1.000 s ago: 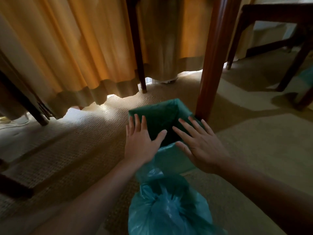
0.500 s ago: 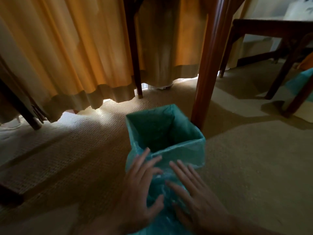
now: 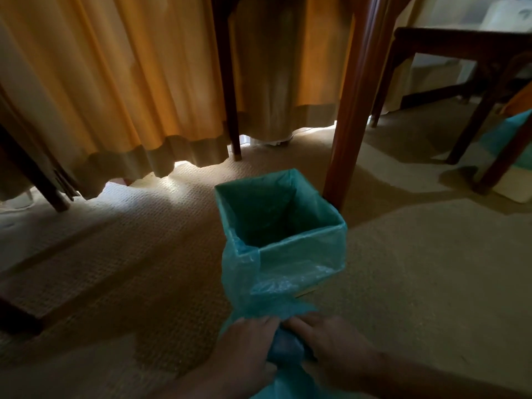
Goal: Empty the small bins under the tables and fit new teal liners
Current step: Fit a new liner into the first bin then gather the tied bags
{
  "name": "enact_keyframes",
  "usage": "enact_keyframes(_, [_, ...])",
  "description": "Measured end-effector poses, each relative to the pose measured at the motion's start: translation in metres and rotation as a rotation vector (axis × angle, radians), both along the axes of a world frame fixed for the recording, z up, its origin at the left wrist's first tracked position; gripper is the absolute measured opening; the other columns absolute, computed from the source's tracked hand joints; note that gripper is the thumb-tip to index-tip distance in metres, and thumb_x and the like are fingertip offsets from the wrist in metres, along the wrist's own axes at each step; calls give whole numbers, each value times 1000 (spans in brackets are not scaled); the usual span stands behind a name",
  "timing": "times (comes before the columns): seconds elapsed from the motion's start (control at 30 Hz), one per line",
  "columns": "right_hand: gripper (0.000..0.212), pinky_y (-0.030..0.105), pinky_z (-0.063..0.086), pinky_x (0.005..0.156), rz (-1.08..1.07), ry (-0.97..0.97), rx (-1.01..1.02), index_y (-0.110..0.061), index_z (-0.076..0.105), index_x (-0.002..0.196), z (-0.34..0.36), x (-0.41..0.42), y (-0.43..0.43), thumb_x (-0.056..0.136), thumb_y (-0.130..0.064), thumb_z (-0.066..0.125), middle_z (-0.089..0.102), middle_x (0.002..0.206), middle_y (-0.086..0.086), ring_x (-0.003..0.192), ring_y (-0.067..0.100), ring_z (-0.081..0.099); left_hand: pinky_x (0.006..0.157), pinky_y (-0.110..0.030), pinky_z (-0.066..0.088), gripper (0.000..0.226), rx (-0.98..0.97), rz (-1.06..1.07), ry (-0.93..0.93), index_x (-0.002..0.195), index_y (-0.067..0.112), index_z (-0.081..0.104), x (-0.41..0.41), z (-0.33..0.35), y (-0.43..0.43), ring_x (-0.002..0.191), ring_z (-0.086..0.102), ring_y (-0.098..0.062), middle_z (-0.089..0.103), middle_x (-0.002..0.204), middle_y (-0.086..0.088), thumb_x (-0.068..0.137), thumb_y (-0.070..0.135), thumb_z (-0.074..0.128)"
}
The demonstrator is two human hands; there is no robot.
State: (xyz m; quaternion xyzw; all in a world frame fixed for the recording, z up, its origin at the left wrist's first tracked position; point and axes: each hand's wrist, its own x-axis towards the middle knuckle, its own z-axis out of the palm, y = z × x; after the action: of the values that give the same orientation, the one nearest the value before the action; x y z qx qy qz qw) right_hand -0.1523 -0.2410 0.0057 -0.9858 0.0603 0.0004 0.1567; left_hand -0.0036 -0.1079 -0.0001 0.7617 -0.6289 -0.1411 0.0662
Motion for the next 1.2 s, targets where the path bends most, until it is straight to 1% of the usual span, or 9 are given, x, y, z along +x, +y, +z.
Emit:
enact_keyframes(0.17, [32, 15, 43, 71, -126, -194, 197, -37, 51, 107, 44, -9, -12, 77, -27, 56, 65, 99, -13, 87, 2, 61, 86, -28, 52, 46, -197, 82, 301, 112, 33, 58, -10, 36, -18, 100, 63, -4, 66, 110, 15, 68, 44, 58])
enact_keyframes(0.3, [25, 12, 40, 64, -196, -265, 241, -33, 51, 92, 112, -22, -31, 70, -24, 58, 56, 83, -21, 74, -2, 54, 62, -15, 45, 19, -199, 71, 387, 84, 35, 60, -24, 114, -47, 72, 62, 2, 66, 77, 18, 66, 39, 65])
enact_keyframes(0.4, [25, 12, 39, 61, -278, -337, 251, -27, 57, 89, 203, -46, -53, 65, -20, 55, 56, 78, -18, 69, -1, 52, 60, -21, 49, 25, -196, 102, 492, 85, 32, 66, -46, 207, -76, 66, 64, 2, 69, 71, 15, 62, 41, 61])
enact_keyframes(0.53, [38, 20, 42, 65, -400, -451, 228, -21, 60, 91, 354, -89, -92, 55, -10, 59, 61, 83, -9, 75, 10, 58, 59, -32, 54, 33, -204, 73, 566, 90, 27, 69, -86, 367, -126, 60, 65, -5, 70, 70, 6, 61, 41, 60])
enact_keyframes(0.67, [43, 11, 33, 81, -585, -500, 132, -33, 58, 102, 530, -147, -124, 61, -21, 56, 62, 95, -19, 87, -10, 48, 63, -42, 56, 22, -168, 47, 596, 87, 24, 63, -138, 545, -174, 65, 65, -15, 68, 73, 0, 70, 39, 67])
enact_keyframes(0.8, [48, 36, 41, 106, -773, -456, -49, -28, 59, 128, 677, -220, -154, 81, -34, 60, 60, 133, -11, 125, 7, 52, 73, -35, 58, 24, -163, 102, 647, 95, 31, 62, -202, 699, -220, 83, 66, -9, 67, 90, 6, 75, 35, 74])
enact_keyframes(0.87, [53, 45, 37, 113, -860, -418, -67, -25, 52, 139, 725, -257, -169, 88, -36, 62, 50, 147, -5, 137, 16, 44, 65, -25, 53, 23, -160, 116, 681, 101, 30, 62, -241, 757, -240, 84, 66, -11, 66, 94, 5, 81, 27, 74])
enact_keyframes(0.97, [63, 49, 30, 118, -981, -416, -39, -23, 41, 149, 766, -298, -184, 90, -36, 62, 41, 155, 2, 144, 22, 36, 54, -12, 48, 22, -155, 110, 774, 106, 26, 61, -293, 811, -267, 77, 67, -9, 67, 94, 3, 88, 19, 72])
enact_keyframes(1.2, [69, 35, 40, 112, -1043, -424, 75, -26, 23, 158, 805, -389, -242, 96, -32, 53, 34, 160, -3, 138, 16, 46, 63, -21, 57, 15, -169, 131, 876, 102, 25, 62, -392, 850, -338, 78, 70, -11, 70, 94, 1, 90, 25, 70])
